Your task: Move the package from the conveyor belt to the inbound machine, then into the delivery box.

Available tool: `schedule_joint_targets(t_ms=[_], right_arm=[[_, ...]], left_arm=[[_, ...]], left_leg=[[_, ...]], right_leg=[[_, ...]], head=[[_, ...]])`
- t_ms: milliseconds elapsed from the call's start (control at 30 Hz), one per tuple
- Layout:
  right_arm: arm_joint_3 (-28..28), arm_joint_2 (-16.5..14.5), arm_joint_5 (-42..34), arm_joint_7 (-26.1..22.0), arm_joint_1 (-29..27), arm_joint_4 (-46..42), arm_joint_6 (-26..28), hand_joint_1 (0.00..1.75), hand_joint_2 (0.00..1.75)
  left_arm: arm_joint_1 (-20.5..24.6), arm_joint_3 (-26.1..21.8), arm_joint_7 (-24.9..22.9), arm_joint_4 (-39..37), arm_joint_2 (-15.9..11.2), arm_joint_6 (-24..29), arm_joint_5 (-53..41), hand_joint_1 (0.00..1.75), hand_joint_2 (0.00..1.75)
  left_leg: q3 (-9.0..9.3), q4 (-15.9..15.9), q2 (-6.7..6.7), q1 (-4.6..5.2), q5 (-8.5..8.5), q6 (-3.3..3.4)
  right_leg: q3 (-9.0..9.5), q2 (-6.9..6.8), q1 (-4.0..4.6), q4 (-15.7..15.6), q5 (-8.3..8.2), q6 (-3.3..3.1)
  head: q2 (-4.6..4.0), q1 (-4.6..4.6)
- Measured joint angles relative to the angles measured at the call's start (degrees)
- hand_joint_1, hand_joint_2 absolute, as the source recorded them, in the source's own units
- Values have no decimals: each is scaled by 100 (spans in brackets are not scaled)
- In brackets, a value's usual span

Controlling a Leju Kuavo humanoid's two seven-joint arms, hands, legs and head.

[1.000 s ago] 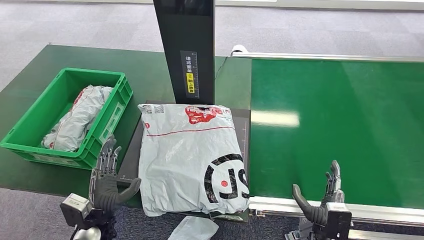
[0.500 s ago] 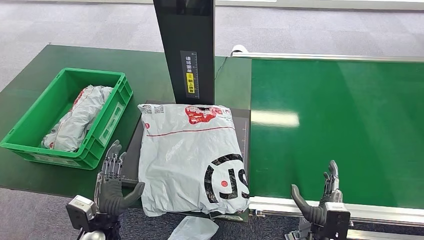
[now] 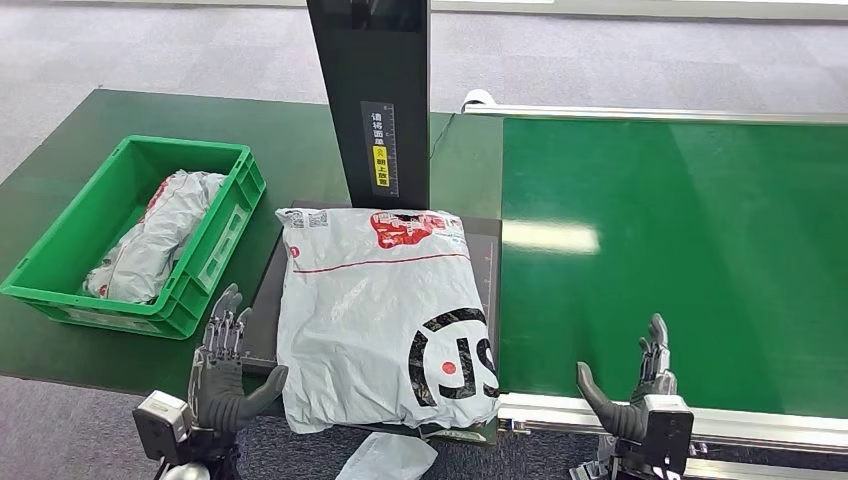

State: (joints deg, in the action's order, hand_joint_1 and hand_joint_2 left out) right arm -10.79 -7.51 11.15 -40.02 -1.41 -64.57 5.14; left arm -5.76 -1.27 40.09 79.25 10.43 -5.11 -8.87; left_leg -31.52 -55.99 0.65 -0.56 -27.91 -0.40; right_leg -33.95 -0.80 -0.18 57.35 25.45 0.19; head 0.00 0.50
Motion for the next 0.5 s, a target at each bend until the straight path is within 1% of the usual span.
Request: schedule_joint_targets(t_ms=[500], right_arm=[[209, 68, -121, 0, 98, 210, 46, 0, 175]], left_arm=[[-46, -66, 0, 2, 23, 46, -30, 0, 175]], left_leg=[[0, 0, 0, 0, 0, 0]], right_leg=[[0, 0, 0, 0, 0, 0]], head=[[0, 0]])
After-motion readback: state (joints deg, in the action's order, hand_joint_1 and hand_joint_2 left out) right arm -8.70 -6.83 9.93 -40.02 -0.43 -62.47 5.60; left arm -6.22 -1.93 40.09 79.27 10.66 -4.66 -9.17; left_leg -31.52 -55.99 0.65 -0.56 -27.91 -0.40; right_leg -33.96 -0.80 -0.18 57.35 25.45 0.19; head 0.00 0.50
